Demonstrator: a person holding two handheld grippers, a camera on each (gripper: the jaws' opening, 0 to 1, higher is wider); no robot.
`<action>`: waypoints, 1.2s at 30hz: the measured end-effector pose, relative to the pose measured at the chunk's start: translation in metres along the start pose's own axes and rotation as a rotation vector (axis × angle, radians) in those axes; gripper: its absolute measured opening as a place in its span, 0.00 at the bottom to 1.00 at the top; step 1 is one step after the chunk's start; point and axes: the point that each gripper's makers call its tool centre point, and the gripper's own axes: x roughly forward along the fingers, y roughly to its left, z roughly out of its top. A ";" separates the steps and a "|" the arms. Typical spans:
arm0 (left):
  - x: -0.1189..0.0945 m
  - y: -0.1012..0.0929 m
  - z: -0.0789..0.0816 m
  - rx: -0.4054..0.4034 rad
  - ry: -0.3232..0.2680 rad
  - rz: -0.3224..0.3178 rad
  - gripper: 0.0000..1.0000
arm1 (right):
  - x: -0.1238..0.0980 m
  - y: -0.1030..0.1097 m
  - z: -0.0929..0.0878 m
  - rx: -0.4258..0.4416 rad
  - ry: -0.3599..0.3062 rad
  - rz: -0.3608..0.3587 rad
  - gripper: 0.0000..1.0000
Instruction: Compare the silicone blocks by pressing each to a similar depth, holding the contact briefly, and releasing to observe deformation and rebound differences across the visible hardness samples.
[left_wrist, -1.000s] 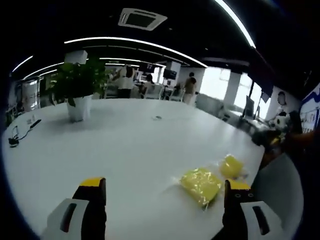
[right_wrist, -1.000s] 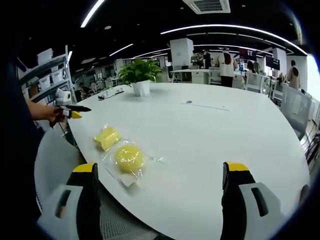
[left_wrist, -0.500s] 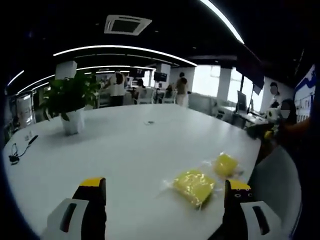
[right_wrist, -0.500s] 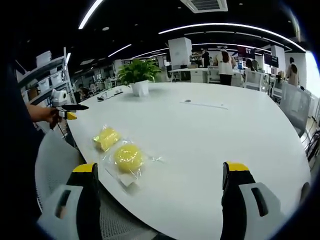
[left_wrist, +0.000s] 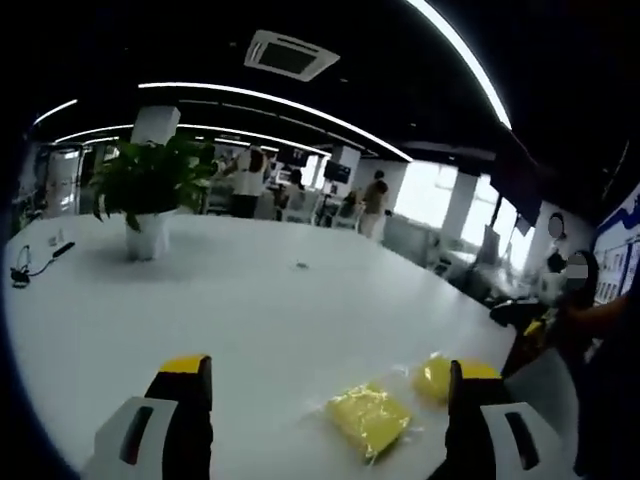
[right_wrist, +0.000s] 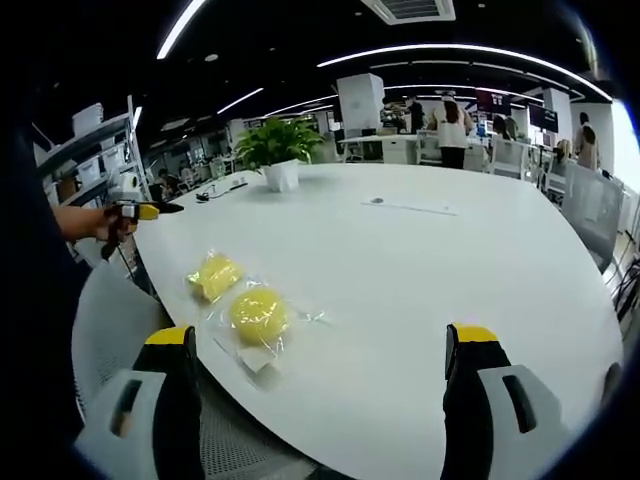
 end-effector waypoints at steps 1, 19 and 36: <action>0.003 -0.002 0.000 0.004 0.006 -0.008 1.00 | 0.000 -0.001 0.000 0.004 -0.001 -0.002 0.97; 0.058 -0.054 -0.012 0.041 0.133 -0.111 1.00 | -0.003 0.003 0.005 0.021 -0.025 -0.006 0.97; 0.111 -0.093 -0.019 0.003 0.196 -0.174 1.00 | -0.010 0.004 0.003 0.038 -0.035 -0.012 0.97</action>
